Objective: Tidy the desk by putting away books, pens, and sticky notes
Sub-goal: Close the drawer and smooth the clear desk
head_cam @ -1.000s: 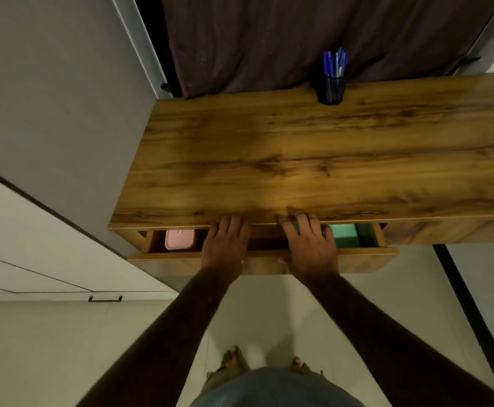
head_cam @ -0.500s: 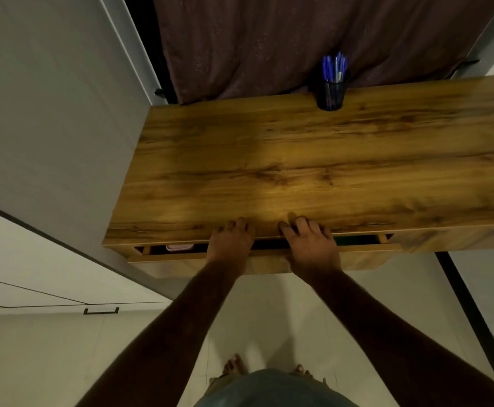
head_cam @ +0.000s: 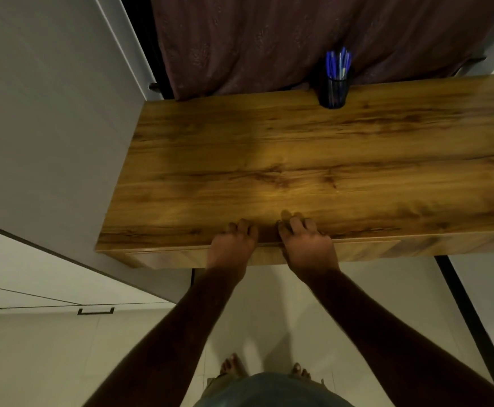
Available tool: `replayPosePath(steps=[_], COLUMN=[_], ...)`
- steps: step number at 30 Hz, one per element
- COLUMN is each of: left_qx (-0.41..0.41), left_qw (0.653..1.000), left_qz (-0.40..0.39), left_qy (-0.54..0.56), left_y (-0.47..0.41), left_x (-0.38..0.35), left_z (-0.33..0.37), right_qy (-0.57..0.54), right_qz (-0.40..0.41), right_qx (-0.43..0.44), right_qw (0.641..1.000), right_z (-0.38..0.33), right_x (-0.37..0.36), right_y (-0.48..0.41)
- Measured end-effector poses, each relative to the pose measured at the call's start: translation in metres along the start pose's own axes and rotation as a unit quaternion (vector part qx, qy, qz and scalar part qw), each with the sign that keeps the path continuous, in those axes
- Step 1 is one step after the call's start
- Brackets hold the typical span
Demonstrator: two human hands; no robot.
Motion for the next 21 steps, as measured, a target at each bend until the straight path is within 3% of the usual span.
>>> replayPosePath(steps=[11, 21], left_qx=[-0.003, -0.005], left_qw=[0.999, 1.0], left_qz=[0.048, -0.01], left_qy=[-0.01, 0.001], left_y=[-0.0082, -0.0095], left_x=[-0.007, -0.0013], left_z=[0.0003, -0.0012], right_qy=[-0.018, -0.01], right_qz=[-0.009, -0.03], right_qx=[-0.001, 0.003], right_qw=[1.0, 1.0], right_z=[-0.0029, -0.0036], right_x=[0.0001, -0.0063], right_y=[-0.0054, -0.0073])
Point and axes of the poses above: each hand's wrist, its own y-axis away from the middle knuckle, its own x-axis out of the back of the hand, z = x × y, the point moved 4 cm from there along -y, towards the middle knuckle, and after that the axes turned 9 degrees about -x, right-handed, at the moved point
